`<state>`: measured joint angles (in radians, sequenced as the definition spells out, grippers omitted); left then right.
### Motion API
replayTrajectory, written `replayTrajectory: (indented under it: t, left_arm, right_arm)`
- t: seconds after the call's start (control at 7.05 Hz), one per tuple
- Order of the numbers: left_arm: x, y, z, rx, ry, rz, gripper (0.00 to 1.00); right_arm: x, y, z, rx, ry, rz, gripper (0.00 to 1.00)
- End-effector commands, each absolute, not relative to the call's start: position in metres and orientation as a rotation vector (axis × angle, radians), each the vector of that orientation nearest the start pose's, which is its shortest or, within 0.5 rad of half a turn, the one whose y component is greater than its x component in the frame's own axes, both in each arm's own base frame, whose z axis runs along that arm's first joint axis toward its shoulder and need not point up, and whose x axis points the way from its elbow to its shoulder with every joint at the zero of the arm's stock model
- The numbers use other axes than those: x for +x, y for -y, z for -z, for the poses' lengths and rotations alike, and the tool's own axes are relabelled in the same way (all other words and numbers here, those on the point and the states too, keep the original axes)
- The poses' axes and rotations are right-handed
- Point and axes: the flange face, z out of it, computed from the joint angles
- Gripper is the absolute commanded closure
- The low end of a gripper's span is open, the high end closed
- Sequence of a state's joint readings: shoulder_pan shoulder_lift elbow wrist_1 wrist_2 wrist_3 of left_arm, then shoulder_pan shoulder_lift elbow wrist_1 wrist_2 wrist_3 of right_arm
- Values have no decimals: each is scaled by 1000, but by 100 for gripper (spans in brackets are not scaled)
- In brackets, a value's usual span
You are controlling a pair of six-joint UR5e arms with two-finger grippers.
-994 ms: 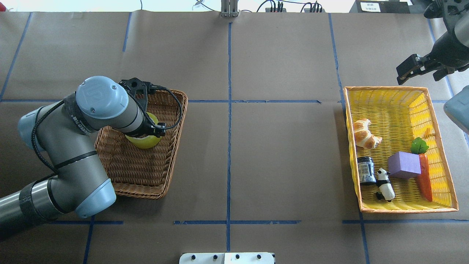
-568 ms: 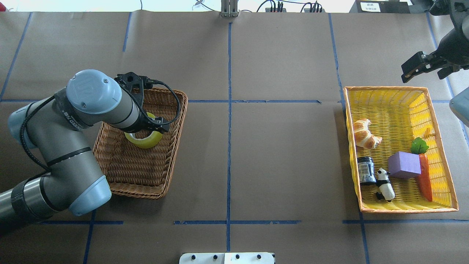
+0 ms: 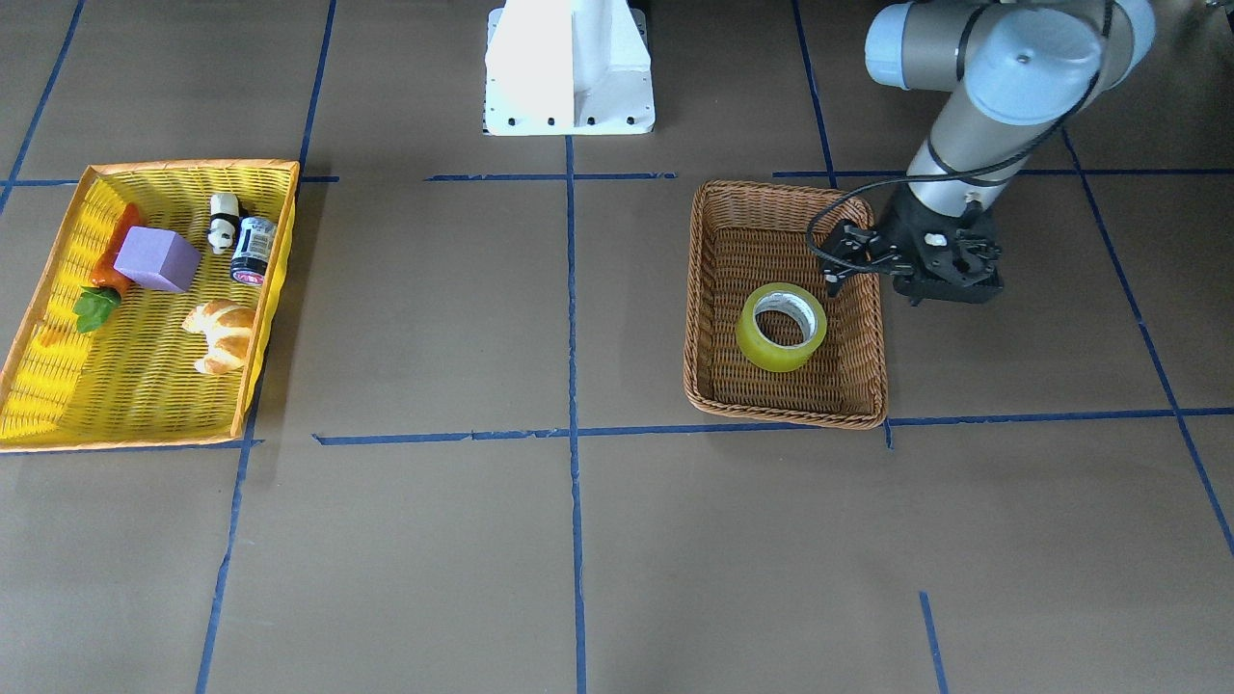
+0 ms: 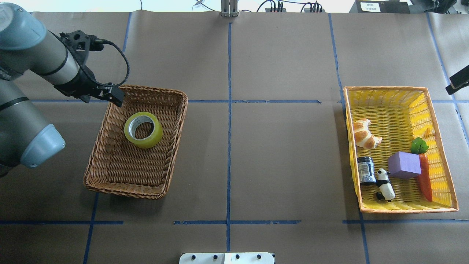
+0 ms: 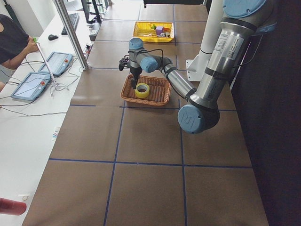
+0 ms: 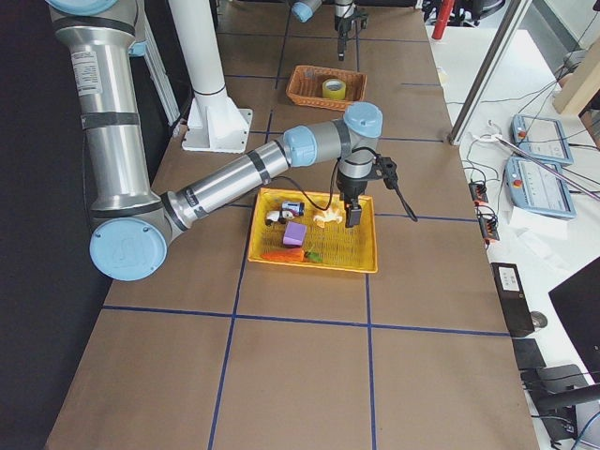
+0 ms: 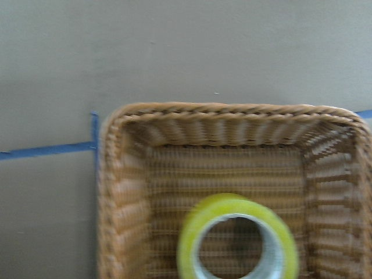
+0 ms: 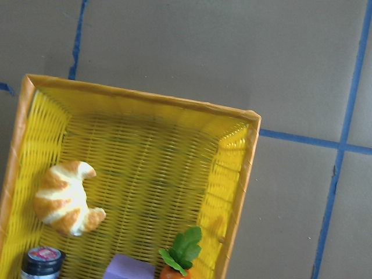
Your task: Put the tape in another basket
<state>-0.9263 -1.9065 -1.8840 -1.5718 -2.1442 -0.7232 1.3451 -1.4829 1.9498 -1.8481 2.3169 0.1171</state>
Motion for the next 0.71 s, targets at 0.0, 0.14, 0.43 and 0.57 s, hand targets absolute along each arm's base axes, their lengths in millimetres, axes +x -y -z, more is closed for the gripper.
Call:
replayTrajectory:
  t: [0.0,0.14,0.43,0.57]
  left_arm:
    - [186,527,-409,144,-811,-191,0]
    - [148,529,-443,141,-815,-231,0]
    - [79,535,-528,98,-815,-230,0]
    - [53,541,-561,91,-816,-247,0]
  right_arm:
    - [28,486,-549,39,876,209,0]
    - [55,481,-584,48,889,234,0]
    - [83,475,-621,30,897,199,0]
    - [84,482,-612,46,895,206,0]
